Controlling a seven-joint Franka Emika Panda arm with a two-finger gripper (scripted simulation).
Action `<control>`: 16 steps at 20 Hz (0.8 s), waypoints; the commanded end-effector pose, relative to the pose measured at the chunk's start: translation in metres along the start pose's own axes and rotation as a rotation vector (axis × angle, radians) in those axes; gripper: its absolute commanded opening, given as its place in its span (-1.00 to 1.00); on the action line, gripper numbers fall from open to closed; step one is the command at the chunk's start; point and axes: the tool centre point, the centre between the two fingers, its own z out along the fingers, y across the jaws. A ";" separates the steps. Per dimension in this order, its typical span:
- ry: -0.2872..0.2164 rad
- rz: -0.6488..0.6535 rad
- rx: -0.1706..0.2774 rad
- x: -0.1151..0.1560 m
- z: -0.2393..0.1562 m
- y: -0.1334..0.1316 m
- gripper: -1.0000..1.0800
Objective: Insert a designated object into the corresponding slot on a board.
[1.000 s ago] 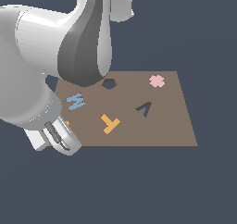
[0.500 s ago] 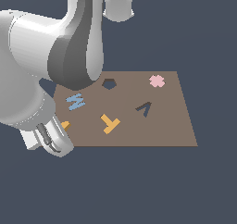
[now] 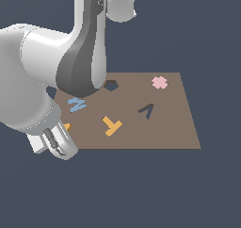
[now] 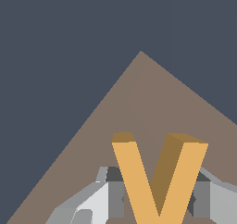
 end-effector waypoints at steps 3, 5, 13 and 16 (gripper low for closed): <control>0.001 0.000 0.001 0.000 0.000 0.000 -1.00; 0.001 0.000 0.001 0.000 0.000 0.000 -1.00; 0.001 -0.001 0.001 -0.002 0.000 -0.001 -1.00; 0.001 -0.005 0.001 -0.007 0.000 -0.004 -1.00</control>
